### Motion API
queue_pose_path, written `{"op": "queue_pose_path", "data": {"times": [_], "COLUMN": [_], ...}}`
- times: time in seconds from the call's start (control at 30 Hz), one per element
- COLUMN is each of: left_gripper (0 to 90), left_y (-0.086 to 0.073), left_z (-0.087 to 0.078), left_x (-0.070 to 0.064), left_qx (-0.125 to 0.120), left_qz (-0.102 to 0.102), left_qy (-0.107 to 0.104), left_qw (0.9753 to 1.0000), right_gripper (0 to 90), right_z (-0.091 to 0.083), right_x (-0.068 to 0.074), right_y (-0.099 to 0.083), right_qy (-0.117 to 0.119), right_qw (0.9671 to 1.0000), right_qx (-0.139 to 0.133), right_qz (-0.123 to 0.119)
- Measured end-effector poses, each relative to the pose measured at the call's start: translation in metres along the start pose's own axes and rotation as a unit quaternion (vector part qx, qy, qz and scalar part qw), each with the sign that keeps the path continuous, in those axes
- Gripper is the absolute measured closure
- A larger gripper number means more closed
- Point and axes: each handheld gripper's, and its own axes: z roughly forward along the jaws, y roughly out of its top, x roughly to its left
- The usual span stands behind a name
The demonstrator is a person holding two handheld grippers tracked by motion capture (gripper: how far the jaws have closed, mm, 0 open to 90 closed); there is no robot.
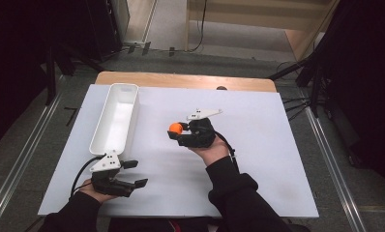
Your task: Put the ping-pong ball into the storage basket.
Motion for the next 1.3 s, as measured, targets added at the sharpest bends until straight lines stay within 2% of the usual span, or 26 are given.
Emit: {"op": "queue_pose_path", "data": {"times": [0.37, 0.67, 0.77, 0.9, 1.3], "left_gripper": [23.2, 23.2, 23.2, 23.2, 23.2], "left_y": [0.001, 0.000, 0.000, 0.000, 0.000], "left_z": [0.000, 0.000, 0.000, 0.000, -0.001], "left_x": [0.001, 0.001, 0.001, 0.001, 0.002], "left_qx": [-0.001, 0.001, -0.002, -0.002, -0.004], "left_qz": [-0.002, -0.003, -0.003, -0.003, -0.005], "left_qy": [-0.001, -0.002, -0.002, -0.003, -0.007], "left_qw": [1.0000, 1.0000, 1.0000, 1.0000, 1.0000], "right_gripper": [48.6, 48.6, 48.6, 48.6, 48.6], "right_z": [0.009, 0.019, 0.021, 0.025, 0.038], "right_x": [0.001, -0.002, -0.001, 0.001, 0.004], "right_y": [0.009, 0.015, 0.015, 0.018, 0.025], "right_qy": [0.003, 0.009, 0.005, -0.006, -0.004], "right_qw": [0.9999, 0.9999, 1.0000, 0.9998, 0.9997], "right_qx": [-0.007, -0.010, -0.008, -0.019, -0.020], "right_qz": [-0.007, 0.002, -0.004, -0.009, -0.011]}}
